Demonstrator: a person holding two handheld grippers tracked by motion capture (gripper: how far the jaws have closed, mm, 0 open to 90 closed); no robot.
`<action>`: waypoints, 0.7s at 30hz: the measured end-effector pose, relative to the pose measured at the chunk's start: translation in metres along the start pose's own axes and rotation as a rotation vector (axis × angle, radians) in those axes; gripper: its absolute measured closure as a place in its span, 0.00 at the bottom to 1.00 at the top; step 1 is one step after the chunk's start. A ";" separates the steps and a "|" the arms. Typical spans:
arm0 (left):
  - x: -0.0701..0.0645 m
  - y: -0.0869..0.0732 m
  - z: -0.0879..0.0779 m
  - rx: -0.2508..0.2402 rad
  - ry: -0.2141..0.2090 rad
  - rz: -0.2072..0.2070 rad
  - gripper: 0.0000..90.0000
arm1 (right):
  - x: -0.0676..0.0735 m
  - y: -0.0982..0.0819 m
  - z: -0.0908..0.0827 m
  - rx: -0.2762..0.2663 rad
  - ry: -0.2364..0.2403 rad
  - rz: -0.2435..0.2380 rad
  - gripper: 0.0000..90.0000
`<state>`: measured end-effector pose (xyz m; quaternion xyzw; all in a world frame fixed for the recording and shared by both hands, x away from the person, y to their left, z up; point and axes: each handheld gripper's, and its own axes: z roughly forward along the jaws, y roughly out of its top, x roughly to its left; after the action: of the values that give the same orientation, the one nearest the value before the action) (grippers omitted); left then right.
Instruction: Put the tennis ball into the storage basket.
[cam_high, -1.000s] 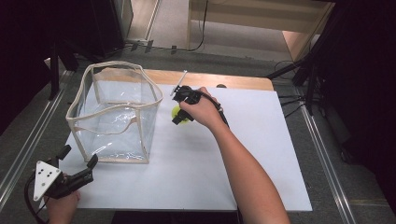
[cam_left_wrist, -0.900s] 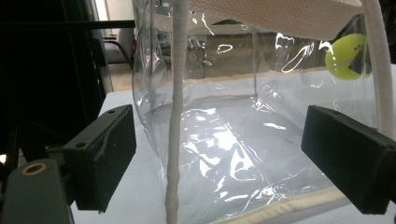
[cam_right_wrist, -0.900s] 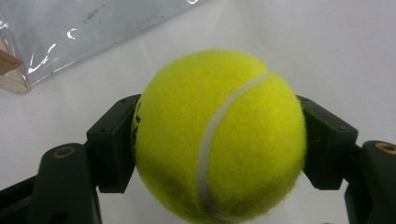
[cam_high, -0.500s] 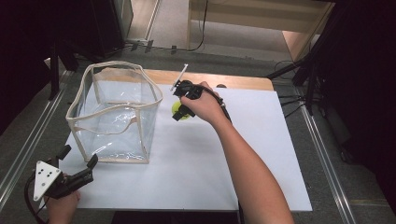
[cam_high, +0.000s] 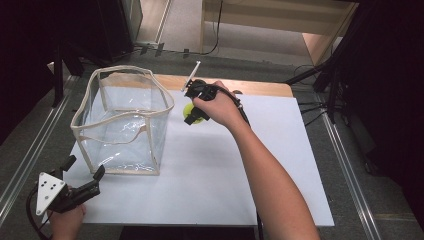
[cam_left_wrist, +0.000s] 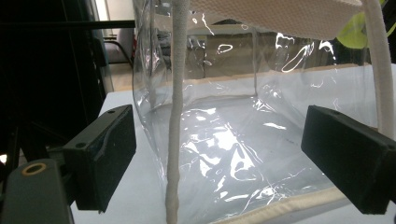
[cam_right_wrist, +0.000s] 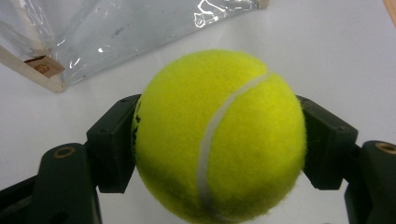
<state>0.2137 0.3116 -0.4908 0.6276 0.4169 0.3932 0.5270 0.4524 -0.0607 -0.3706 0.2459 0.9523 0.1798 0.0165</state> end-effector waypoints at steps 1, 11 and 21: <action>0.000 0.000 0.000 -0.001 0.001 -0.002 0.11 | 0.000 0.001 -0.001 0.000 0.001 -0.007 0.26; 0.000 0.000 0.000 -0.007 0.000 -0.008 0.11 | 0.005 0.009 -0.013 0.000 0.007 -0.027 0.26; 0.000 0.000 0.001 -0.008 0.000 -0.009 0.12 | 0.006 0.016 -0.027 -0.010 -0.002 -0.044 0.26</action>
<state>0.2142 0.3115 -0.4910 0.6237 0.4178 0.3925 0.5314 0.4515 -0.0535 -0.3390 0.2250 0.9566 0.1839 0.0224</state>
